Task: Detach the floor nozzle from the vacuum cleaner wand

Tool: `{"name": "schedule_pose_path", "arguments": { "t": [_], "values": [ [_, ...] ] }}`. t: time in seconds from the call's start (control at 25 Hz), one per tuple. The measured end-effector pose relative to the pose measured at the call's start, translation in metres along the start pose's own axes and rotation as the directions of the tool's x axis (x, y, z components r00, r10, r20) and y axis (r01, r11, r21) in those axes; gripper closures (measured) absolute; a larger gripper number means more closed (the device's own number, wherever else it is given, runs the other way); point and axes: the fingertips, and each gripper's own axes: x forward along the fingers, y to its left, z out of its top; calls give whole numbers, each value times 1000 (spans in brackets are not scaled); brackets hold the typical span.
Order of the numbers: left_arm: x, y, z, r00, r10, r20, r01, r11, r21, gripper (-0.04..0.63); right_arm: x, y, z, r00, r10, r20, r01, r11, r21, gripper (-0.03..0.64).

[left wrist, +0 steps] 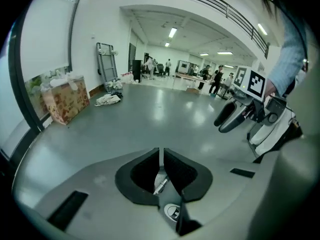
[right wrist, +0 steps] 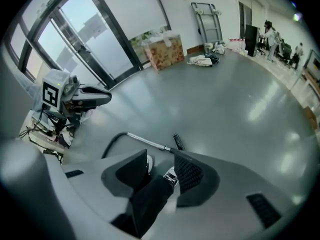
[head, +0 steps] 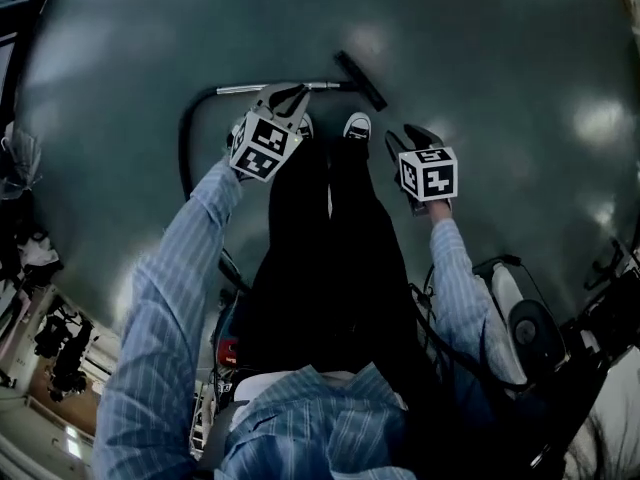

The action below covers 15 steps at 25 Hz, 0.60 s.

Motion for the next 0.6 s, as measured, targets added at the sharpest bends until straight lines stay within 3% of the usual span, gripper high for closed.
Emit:
{"name": "schedule_pose_path", "arguments": {
  "t": [0.08, 0.28, 0.4, 0.6],
  "values": [
    [32, -5, -25, 999, -16, -41, 17, 1000, 24, 586, 31, -18, -10, 999, 9, -31, -9, 1000, -2, 462],
    [109, 8, -95, 984, -64, -168, 64, 998, -5, 583, 119, -52, -14, 997, 14, -80, -17, 999, -35, 452],
    [156, 5, -139, 970, -115, -216, 107, 993, -49, 483, 170, -77, -33, 993, -11, -115, 3, 998, -70, 439],
    [229, 5, -204, 940, -143, -309, 151, 989, 1, 472, 248, -111, -68, 985, -39, -169, 17, 991, -131, 392]
  ]
}}
